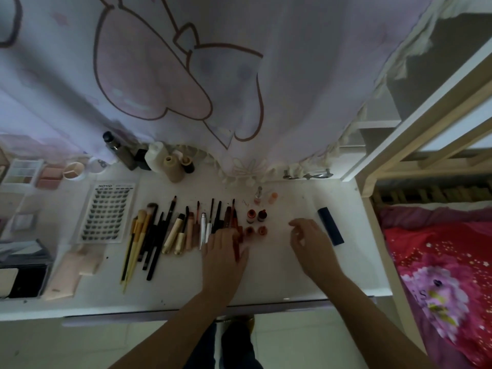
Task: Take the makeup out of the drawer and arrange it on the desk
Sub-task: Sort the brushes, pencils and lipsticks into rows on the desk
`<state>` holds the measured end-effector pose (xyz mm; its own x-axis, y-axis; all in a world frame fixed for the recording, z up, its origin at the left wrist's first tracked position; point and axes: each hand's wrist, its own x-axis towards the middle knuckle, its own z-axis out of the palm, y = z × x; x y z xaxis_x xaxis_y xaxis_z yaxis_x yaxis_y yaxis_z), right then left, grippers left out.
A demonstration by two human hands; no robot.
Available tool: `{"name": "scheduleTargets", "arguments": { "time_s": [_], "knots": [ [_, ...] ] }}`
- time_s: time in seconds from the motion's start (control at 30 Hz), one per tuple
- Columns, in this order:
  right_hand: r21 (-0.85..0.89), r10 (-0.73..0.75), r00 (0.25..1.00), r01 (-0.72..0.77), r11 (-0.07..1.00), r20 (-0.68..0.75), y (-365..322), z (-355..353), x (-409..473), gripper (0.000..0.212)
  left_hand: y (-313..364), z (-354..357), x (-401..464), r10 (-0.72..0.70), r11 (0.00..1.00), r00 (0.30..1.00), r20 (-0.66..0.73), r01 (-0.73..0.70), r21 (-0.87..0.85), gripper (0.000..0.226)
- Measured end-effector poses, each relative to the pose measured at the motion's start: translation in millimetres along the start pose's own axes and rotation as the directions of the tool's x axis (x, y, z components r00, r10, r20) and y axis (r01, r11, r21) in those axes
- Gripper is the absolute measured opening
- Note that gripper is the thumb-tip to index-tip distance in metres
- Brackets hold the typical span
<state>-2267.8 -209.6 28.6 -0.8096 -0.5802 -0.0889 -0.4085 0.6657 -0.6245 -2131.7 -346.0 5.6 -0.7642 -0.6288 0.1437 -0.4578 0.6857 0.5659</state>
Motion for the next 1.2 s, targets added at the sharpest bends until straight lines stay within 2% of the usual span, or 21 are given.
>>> {"name": "scheduleTargets", "arguments": {
  "time_s": [0.03,0.1,0.2,0.27,0.33,0.43,0.5,0.57,0.63,0.7,0.77,0.87,0.93,1.0,1.1,1.17,1.2],
  "knots": [
    [-0.042,0.006,1.000,-0.007,0.999,-0.023,6,-10,3,0.019,1,-2,-7,0.057,0.998,0.998,-0.021,-0.058,-0.030,0.021],
    [-0.193,0.071,0.997,-0.061,0.979,0.042,13,-25,13,0.019,9,-2,-19,0.182,0.978,0.983,-0.007,-0.182,-0.106,0.012],
    [-0.456,0.138,0.973,-0.039,0.889,0.185,10,-23,24,0.029,30,8,-22,0.305,0.945,0.935,0.182,-0.272,-0.182,0.016],
    [-0.540,0.120,0.969,0.017,0.841,0.218,2,-15,28,0.033,46,18,-16,0.316,0.946,0.897,0.309,-0.274,-0.171,0.023],
    [-0.554,0.096,0.969,0.047,0.831,0.226,-1,-9,28,0.034,58,28,-7,0.210,0.973,0.886,0.413,-0.149,-0.176,0.026],
    [-0.413,0.113,0.970,-0.015,0.910,0.213,-2,-10,28,0.029,74,34,3,0.047,0.960,0.868,0.494,0.097,-0.262,0.026],
    [-0.160,0.167,0.970,-0.139,0.977,0.176,-5,-17,24,0.025,81,32,6,0.009,0.929,0.870,0.492,0.175,-0.326,0.024],
    [0.133,0.273,0.942,-0.302,0.944,0.196,-10,-27,17,0.023,82,28,8,-0.011,0.918,0.867,0.499,0.206,-0.338,0.024],
    [0.287,0.328,0.900,-0.408,0.867,0.288,-14,-39,9,0.022,82,20,9,0.019,0.926,0.882,0.471,0.162,-0.340,0.023],
    [0.210,0.305,0.901,-0.377,0.902,0.309,-18,-54,1,0.027,83,10,10,0.106,0.934,0.895,0.434,0.061,-0.353,0.022],
    [0.060,0.242,0.926,-0.270,0.961,0.290,-21,-66,-2,0.039,84,0,10,0.204,0.947,0.888,0.413,-0.072,-0.312,0.022],
    [0.016,0.192,0.930,-0.207,0.978,0.313,-29,-78,-5,0.044,83,-15,13,0.297,0.940,0.876,0.379,-0.200,-0.275,0.024],
    [0.031,0.159,0.938,-0.177,0.984,0.307,-35,-80,-7,0.041,84,-26,17,0.299,0.936,0.868,0.396,-0.185,-0.300,0.025],
    [0.112,0.113,0.937,-0.158,0.981,0.332,-39,-84,-13,0.029,83,-37,22,0.291,0.931,0.846,0.447,-0.141,-0.338,0.027],
    [0.276,0.039,0.883,-0.188,0.942,0.467,-43,-93,-22,0.006,77,-53,22,0.333,0.913,0.806,0.489,-0.145,-0.382,0.024],
    [0.244,0.060,0.846,-0.220,0.944,0.530,-50,-96,-27,0.009,73,-62,20,0.363,0.906,0.787,0.499,-0.172,-0.387,0.026],
    [0.193,0.083,0.835,-0.221,0.956,0.544,-55,-96,-28,0.019,71,-66,20,0.377,0.904,0.778,0.502,-0.191,-0.383,0.026]
  ]
}}
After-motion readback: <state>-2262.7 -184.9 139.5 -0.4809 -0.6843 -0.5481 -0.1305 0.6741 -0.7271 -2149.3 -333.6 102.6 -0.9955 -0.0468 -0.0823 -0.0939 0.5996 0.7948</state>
